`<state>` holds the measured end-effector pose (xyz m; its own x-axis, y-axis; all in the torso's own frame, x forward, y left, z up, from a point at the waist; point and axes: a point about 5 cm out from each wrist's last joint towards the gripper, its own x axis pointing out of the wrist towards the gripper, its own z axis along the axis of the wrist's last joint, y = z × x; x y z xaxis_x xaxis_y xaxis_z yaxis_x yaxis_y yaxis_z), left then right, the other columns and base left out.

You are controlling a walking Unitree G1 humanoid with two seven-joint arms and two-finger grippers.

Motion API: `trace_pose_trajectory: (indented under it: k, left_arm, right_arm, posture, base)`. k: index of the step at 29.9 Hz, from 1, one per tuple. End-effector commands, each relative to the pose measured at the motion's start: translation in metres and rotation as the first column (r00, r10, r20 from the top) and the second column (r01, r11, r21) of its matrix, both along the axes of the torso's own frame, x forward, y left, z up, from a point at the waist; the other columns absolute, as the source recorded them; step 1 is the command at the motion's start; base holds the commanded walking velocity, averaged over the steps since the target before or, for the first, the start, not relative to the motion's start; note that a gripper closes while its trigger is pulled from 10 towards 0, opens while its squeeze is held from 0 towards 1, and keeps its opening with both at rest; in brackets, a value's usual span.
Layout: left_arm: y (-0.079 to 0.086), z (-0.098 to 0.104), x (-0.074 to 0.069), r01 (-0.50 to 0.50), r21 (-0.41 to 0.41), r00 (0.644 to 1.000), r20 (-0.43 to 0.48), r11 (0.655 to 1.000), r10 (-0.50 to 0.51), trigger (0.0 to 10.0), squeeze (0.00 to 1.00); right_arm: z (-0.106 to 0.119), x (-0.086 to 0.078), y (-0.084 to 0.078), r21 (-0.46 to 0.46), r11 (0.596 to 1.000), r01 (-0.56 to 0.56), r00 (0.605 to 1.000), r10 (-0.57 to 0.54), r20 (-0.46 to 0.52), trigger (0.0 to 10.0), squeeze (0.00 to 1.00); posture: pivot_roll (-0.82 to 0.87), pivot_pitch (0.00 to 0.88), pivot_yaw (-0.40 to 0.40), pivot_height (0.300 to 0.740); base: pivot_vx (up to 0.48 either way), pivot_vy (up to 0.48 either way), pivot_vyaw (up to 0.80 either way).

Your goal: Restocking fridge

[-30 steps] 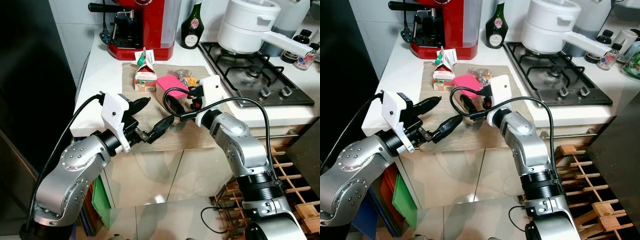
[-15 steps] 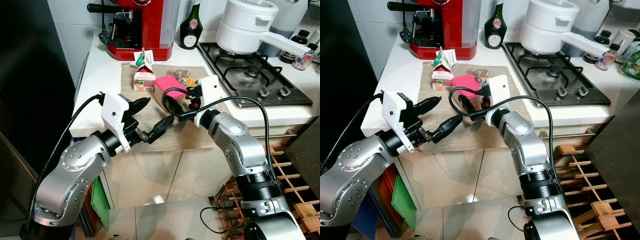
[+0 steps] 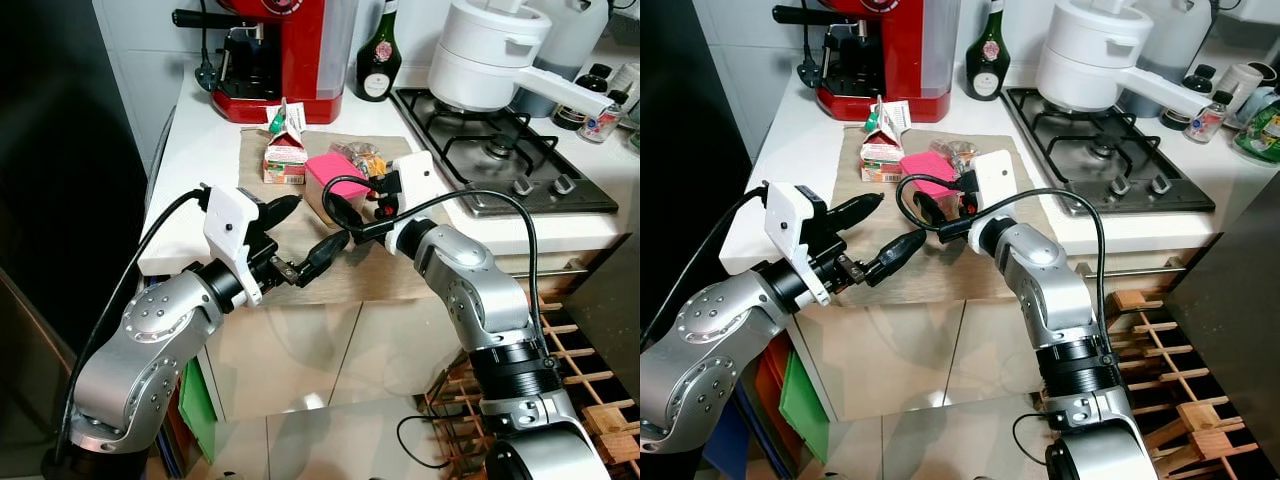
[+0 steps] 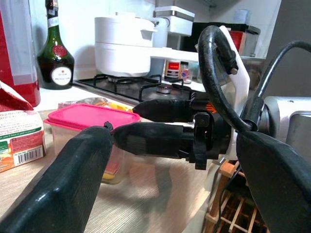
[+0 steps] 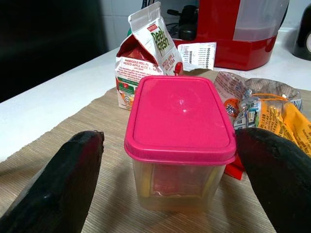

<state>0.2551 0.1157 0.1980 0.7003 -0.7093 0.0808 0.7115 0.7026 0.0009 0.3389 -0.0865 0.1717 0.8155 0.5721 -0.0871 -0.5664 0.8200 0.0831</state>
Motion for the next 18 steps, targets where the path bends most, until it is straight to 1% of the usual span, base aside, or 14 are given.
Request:
trace_pose_trajectory:
  k: [1,3,4,7,11,18]
  left_arm:
    - [-0.0043,0.0050,-0.0026,0.014,-0.007,1.000,0.021,1.000,-0.014,10.0,0.00]
    - [-0.0045,0.0051,-0.0026,0.014,-0.008,1.000,0.021,1.000,-0.014,10.0,0.00]
    - [-0.0045,0.0052,-0.0027,0.015,-0.008,1.000,0.021,1.000,-0.015,10.0,0.00]
    - [-0.0042,0.0051,-0.0027,0.014,-0.007,1.000,0.021,1.000,-0.014,10.0,0.00]
    - [-0.0035,0.0054,-0.0028,0.013,-0.004,1.000,0.022,1.000,-0.013,10.0,0.00]
    - [-0.0031,0.0053,-0.0027,0.012,-0.003,1.000,0.022,1.000,-0.012,10.0,0.00]
  right_arm:
    - [-0.0303,-0.0057,0.0034,-0.059,0.998,-0.033,0.988,0.024,-0.150,10.0,0.00]
    - [-0.0305,-0.0057,0.0034,-0.058,0.998,-0.034,0.988,0.025,-0.151,10.0,0.00]
    - [-0.0298,-0.0054,0.0032,-0.049,0.998,-0.028,0.989,0.020,-0.145,0.0,0.00]
    - [-0.0281,-0.0045,0.0029,-0.047,0.999,-0.021,0.991,0.014,-0.130,0.0,0.00]
    - [-0.0328,-0.0028,-0.0007,-0.091,0.996,-0.005,0.991,-0.007,-0.135,0.0,0.00]
    - [-0.0333,-0.0021,-0.0027,-0.074,0.997,0.009,0.990,-0.019,-0.140,0.0,0.00]
  posture:
    - [0.01,0.000,-0.070,0.740]
    - [0.01,0.000,-0.070,0.740]
    - [0.01,0.000,-0.070,0.740]
    - [0.01,0.000,-0.070,0.740]
    - [0.01,0.000,-0.066,0.740]
    - [0.01,0.000,-0.066,0.740]
  base:
    - [0.000,0.000,0.00]
    - [0.000,0.000,0.00]
    - [0.000,0.000,0.00]
    - [0.000,0.000,0.00]
    - [0.000,0.000,0.00]
    - [0.000,0.000,0.00]
